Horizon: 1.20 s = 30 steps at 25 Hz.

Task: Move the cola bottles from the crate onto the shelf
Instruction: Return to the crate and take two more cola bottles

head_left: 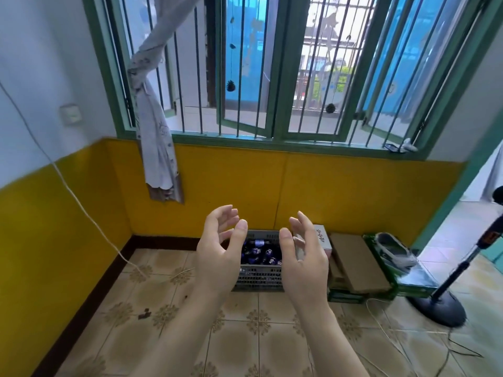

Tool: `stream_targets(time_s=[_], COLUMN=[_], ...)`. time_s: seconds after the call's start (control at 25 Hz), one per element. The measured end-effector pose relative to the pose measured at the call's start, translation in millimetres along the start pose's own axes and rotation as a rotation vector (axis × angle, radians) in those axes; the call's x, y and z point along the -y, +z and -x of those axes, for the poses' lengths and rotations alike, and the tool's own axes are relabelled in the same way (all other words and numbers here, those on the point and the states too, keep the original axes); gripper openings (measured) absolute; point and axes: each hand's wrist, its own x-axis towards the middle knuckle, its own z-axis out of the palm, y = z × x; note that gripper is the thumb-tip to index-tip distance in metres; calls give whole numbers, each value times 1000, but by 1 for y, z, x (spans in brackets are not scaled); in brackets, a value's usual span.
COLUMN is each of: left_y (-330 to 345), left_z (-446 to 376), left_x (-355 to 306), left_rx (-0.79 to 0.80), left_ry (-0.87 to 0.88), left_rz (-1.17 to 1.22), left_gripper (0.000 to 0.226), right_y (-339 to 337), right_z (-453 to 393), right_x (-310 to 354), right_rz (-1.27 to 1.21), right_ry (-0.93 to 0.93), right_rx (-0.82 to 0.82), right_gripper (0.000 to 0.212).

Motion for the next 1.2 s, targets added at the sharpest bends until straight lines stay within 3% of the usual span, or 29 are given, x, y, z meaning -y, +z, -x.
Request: stream_targets(time_s=[0.24, 0.48, 0.84, 1.2], left_y=[9, 24, 47, 108], left_z=[-35, -110, -238, -336], left_x=[34, 86, 160, 240], left_rx=[21, 62, 142, 197], left_ry=[-27, -63, -131, -210], left_rz=[-12, 9, 33, 15], left_gripper=[61, 43, 43, 34], right_y=[25, 81, 160, 192], right_z=[-33, -92, -193, -298], right_x=[-27, -62, -103, -176], right_rz=[43, 91, 112, 147], right_ry=[-11, 42, 140, 235], right_rx=[7, 36, -10, -34], right_gripper=[60, 56, 58, 61])
